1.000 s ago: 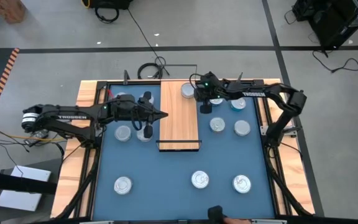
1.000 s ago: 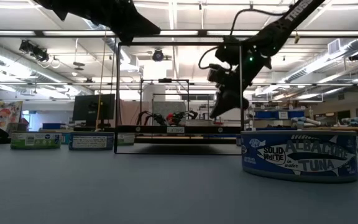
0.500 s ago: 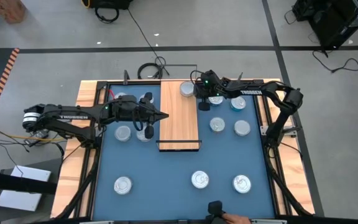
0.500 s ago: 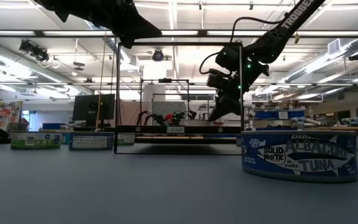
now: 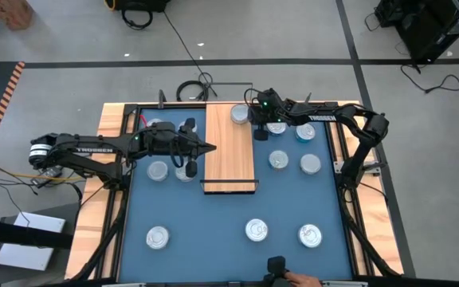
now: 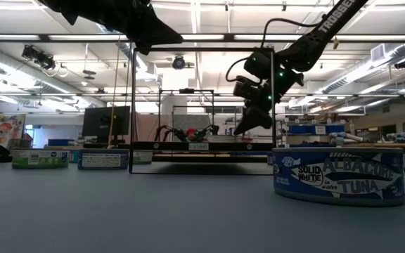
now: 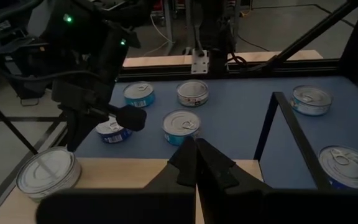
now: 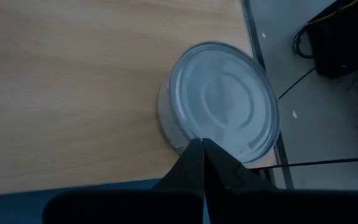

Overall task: Stack canned seafood by type on shelf
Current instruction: Put the green tuna can on the shelf, then put the yellow-blue tuna can on the shelf

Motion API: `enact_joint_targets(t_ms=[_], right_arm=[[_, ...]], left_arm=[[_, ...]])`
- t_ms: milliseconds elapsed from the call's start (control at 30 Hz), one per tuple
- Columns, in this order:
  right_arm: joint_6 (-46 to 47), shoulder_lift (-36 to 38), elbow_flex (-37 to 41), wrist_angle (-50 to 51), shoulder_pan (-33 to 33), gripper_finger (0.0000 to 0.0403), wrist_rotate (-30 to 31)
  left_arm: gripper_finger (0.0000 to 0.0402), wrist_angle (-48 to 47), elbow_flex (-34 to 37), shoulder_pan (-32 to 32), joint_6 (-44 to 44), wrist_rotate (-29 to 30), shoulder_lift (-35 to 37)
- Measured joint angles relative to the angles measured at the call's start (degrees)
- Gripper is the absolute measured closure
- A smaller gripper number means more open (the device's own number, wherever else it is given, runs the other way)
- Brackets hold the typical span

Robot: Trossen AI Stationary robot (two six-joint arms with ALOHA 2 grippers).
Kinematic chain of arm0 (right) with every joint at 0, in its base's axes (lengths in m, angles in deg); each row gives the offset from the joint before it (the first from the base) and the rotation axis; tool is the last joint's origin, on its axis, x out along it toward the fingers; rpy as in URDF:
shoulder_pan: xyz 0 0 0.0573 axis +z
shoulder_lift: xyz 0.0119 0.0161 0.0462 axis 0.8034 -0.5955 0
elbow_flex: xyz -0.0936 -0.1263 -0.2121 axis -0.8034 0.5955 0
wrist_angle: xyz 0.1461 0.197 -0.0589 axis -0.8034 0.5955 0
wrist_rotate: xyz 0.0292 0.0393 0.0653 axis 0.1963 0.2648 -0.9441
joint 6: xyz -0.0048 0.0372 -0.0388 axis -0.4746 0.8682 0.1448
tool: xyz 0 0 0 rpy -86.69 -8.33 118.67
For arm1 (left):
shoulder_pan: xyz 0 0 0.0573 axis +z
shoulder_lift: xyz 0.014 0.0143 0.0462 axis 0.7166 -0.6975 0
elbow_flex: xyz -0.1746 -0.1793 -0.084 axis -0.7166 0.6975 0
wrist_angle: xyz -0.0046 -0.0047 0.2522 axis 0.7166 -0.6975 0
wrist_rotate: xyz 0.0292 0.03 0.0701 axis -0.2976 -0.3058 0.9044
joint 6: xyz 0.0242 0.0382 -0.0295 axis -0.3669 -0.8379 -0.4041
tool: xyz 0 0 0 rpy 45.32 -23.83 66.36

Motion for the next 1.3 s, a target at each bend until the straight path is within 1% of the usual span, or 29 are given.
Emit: enact_joint_targets(t_ms=[100,200,233,300,400,533,633,733,800,1000,1167,1300], right_arm=[[0.0,1.9,0.0,0.7,0.0,0.0400,1.6],[2.8,5.9,0.0,3.8,0.3,0.0401,2.7],[4.6,7.3,0.0,5.4,0.4,0.0401,2.5],[8.4,10.3,1.1,6.6,0.5,0.0402,0.1],[13.4,15.0,6.4,3.1,1.1,0.0402,-3.3],[18.8,21.9,16.2,-3.9,3.6,0.0402,-3.1],[22.4,27.8,22.0,-6.1,6.5,0.0402,-0.8],[25.7,33.5,25.4,-5.2,10.5,0.0402,2.7],[27.7,37.2,26.4,-2.7,13.7,0.0402,4.8],[34.1,44.8,26.6,5.7,25.2,0.0403,13.5],[43.5,46.2,26.6,11.7,37.0,0.0403,18.1],[52.9,44.1,24.8,18.2,47.3,0.0403,21.1]], left_arm=[[0.0398,0.0,0.0,0.0,-1.7,-0.2,0.0],[0.0398,-0.2,0.0,1.5,-3.3,-3.8,0.3],[0.0398,-0.7,0.0,2.4,-3.5,-5.1,0.4],[0.0398,-1.0,0.0,4.1,-3.0,-6.6,0.4],[0.0398,0.5,0.1,5.2,-2.2,-8.8,0.4],[0.0398,2.7,0.1,4.2,-1.6,-9.2,0.6],[0.0398,3.2,0.1,2.4,-2.8,-9.2,0.9],[0.0398,3.6,0.1,0.3,-3.0,-7.6,0.9],[0.0398,4.4,0.1,-0.8,-3.4,-6.7,0.9],[0.0398,5.4,0.1,-4.1,-5.4,-5.2,0.9],[0.0398,5.0,0.1,-7.1,-8.6,-4.7,0.9],[0.0398,4.8,0.1,-9.5,-9.2,-4.6,0.9]])
